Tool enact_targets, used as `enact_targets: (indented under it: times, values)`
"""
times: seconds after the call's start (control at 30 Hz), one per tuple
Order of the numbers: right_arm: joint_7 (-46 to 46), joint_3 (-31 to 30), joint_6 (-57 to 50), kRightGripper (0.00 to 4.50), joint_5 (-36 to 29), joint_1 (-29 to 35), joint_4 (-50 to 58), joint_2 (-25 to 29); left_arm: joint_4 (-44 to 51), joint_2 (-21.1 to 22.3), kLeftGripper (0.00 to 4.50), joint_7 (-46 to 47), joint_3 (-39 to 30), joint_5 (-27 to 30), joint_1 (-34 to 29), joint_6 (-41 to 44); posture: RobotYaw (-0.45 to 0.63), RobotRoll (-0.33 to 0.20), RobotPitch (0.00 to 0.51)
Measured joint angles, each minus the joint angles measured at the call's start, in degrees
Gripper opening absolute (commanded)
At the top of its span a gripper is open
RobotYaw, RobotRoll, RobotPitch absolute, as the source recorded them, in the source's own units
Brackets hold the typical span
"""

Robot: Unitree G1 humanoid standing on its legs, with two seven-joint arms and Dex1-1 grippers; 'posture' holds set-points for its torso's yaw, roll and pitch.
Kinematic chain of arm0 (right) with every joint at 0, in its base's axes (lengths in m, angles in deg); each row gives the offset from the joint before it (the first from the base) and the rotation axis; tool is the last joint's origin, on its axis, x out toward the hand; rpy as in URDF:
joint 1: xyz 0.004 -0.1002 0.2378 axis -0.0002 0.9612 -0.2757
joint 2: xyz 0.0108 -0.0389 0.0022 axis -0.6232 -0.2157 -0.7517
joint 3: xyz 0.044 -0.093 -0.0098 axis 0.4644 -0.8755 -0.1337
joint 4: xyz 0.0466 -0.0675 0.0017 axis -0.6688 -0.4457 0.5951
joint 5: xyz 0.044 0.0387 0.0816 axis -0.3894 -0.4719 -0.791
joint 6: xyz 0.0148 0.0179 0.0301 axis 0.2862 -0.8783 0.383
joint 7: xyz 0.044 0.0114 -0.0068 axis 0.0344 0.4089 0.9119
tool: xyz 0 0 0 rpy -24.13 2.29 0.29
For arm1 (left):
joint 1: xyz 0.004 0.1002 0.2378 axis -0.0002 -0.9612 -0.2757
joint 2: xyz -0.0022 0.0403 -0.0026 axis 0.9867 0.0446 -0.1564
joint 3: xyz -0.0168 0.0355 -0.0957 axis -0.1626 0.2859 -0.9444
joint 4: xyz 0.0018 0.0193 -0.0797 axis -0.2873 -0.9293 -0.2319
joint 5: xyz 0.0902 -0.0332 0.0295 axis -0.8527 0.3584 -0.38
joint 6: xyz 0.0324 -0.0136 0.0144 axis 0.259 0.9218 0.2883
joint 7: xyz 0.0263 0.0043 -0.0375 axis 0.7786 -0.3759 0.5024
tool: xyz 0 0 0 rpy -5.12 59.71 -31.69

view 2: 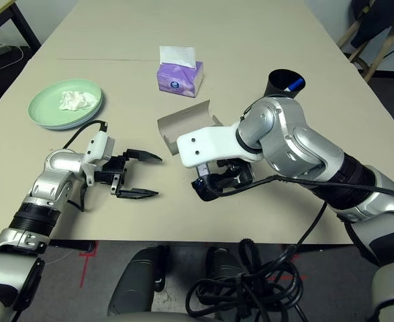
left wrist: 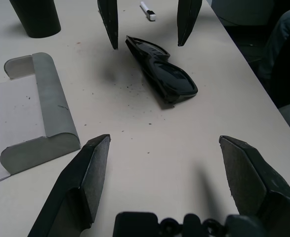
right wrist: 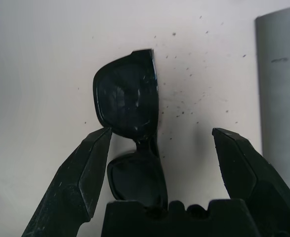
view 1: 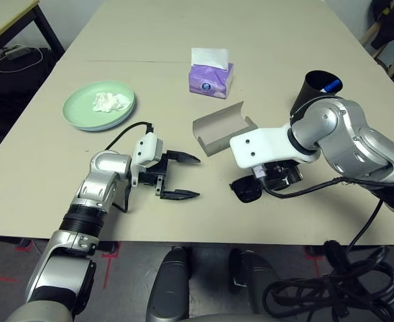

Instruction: Organize and tidy the items on the table.

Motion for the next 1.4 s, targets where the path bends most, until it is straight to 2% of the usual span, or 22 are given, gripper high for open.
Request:
enact_targets:
  times: [0.7, 1.37, 1.4]
  values:
    - [-0.2, -0.8, 6.3, 4.5, 6.9, 1.9, -5.0, -1.5, 1.9, -0.2, 4.47, 1.4, 0.6, -0.3, -0.1, 0.4, 0.13, 0.0, 0.192]
    - [-0.1, -0.8, 7.9, 4.5, 8.6, 3.1, -6.2, -3.0, 3.6, 0.1, 4.47, 2.0, 1.0, -0.3, -0.1, 1.4, 0.13, 0.0, 0.191]
    - [-0.1, -0.8, 7.9, 4.14, 8.6, 3.2, -6.2, -3.0, 3.6, 0.1, 4.5, 2.0, 1.0, -0.3, -0.1, 1.4, 0.13, 0.0, 0.191]
